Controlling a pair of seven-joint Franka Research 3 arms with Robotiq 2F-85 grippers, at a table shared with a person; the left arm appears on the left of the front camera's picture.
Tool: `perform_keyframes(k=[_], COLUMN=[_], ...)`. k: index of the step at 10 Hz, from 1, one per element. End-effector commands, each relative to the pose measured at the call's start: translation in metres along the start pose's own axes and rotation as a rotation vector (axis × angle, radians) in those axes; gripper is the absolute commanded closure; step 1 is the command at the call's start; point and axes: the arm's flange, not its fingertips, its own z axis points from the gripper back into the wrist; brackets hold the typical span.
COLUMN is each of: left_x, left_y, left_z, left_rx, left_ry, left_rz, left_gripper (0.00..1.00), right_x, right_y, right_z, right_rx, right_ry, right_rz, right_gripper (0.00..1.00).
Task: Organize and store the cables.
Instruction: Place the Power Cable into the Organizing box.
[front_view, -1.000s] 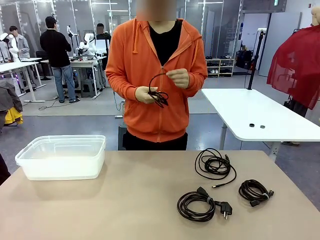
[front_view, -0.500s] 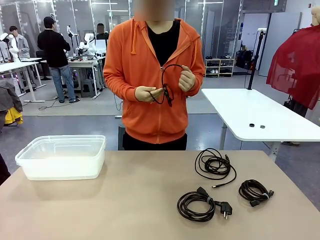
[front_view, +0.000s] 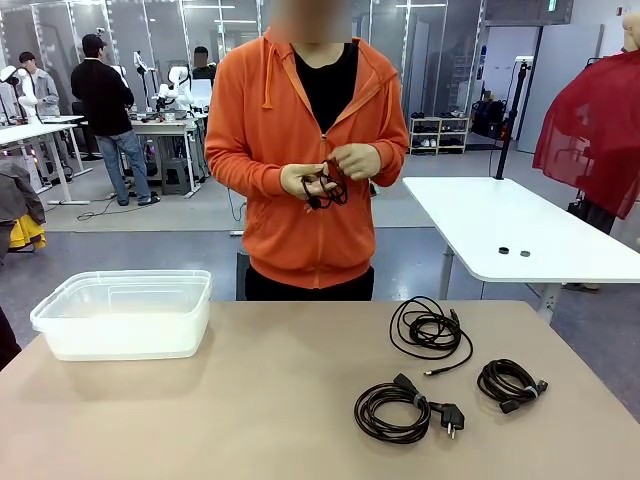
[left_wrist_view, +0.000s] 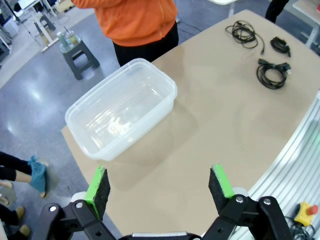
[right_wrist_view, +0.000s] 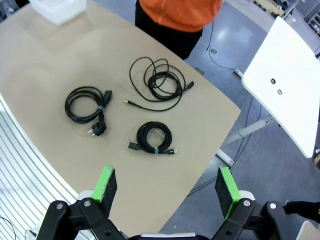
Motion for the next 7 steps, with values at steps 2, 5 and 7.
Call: perform_keyframes(k=[2,5,7], left_x=[0.000,0.000,0.000], left_y=[0.000,0.000,0.000], left_z=[0.000,0.000,0.000], left_rx=[0.001,0.001,0.001], left_ry=[0.000,0.000,0.000], left_rz=[-0.013,-0.013,-0.013], left_gripper=[0.00,0.00,0.00], right_x=[0.038,0.050,0.049], right_y=[0.031,0.059,0.084], right_z=[-0.062,-0.148,-0.192], right_rx=[0.054,0.137,0.123], right_ry=[0.227,0.338,0.415], right_rz=[0.091,-0.012,-0.075], right_gripper=[0.00,0.00,0.00])
